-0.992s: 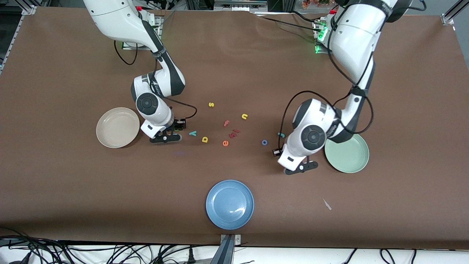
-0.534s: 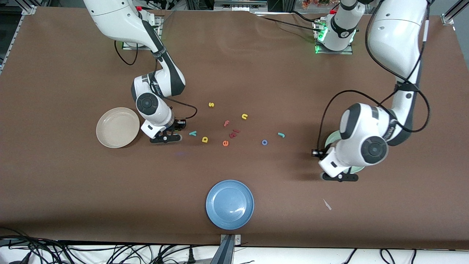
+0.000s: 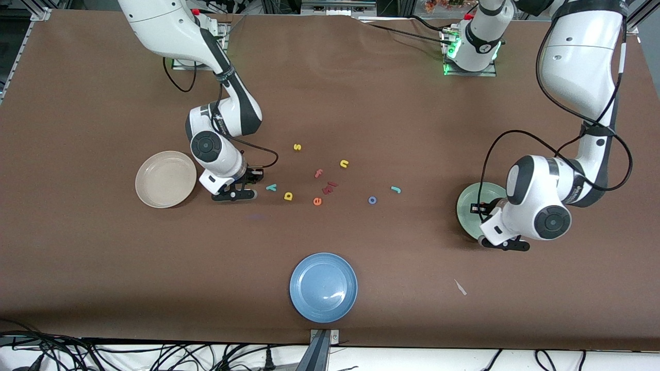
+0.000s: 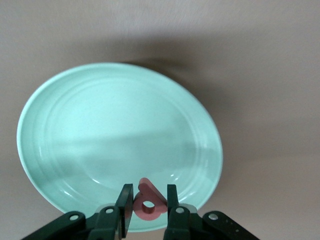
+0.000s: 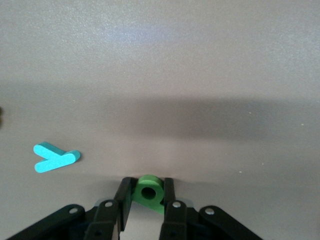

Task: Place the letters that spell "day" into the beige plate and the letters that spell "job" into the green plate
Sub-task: 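Release pink d on the green plate while the right gripper carries green p, then release green p on the cream plate while the left gripper returns to letters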

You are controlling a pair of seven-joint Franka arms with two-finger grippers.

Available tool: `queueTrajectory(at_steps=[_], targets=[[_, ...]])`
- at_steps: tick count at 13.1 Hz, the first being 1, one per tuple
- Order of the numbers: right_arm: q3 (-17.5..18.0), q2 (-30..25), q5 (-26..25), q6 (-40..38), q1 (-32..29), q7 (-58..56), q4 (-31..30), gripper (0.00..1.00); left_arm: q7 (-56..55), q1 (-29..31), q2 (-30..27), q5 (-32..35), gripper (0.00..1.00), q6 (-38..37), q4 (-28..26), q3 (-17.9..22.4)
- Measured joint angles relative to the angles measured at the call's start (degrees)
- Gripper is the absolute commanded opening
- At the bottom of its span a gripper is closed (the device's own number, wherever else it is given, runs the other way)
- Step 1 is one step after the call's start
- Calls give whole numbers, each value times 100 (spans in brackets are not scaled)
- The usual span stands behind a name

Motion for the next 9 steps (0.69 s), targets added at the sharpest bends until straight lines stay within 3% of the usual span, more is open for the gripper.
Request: queueTrajectory(at_steps=[1, 2, 4, 6, 9], targets=[[1, 2, 0, -7, 0, -3, 12, 5, 70, 21, 37, 41, 9, 21, -32, 1], [1, 6, 0, -79, -1, -9, 67, 5, 198, 62, 77, 50, 25, 56, -41, 1], [-6, 8, 0, -568, -26, -50, 351, 4, 499, 205, 128, 50, 100, 117, -91, 2], [-89, -12, 0, -912, -81, -275, 606, 4, 616, 282, 136, 50, 100, 205, -140, 1], [-552, -217, 0, -1463, -132, -1225, 706, 4, 626, 277, 125, 49, 100, 230, -124, -46]])
